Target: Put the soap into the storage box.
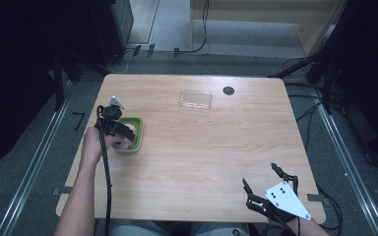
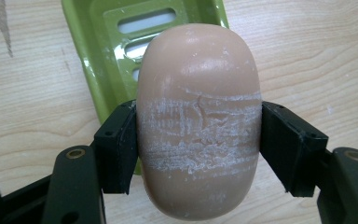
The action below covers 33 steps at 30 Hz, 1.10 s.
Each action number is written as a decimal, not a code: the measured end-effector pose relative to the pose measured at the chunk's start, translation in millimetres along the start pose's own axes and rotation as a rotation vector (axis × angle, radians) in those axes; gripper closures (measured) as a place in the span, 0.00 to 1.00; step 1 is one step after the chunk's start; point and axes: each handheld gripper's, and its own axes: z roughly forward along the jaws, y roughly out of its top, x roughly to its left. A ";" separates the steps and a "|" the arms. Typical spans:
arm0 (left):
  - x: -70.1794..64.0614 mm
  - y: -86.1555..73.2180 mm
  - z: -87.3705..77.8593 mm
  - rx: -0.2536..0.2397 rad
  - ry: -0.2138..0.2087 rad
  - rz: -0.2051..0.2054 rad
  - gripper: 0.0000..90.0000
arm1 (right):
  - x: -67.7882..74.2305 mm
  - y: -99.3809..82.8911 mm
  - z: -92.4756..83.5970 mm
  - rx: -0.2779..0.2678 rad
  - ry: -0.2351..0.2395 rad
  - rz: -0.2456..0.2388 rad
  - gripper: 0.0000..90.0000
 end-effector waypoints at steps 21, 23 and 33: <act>4.6 5.9 10.5 -0.042 0.008 -0.020 0.38 | 0.0 -0.2 -0.3 0.001 -0.001 -0.003 0.15; 5.5 6.2 11.8 -0.041 0.012 -0.023 0.38 | -0.3 -0.4 -0.3 0.000 -0.001 -0.005 0.15; 5.1 6.2 19.8 -0.060 0.018 -0.021 0.38 | -0.4 -0.6 -0.8 -0.002 -0.004 -0.007 0.15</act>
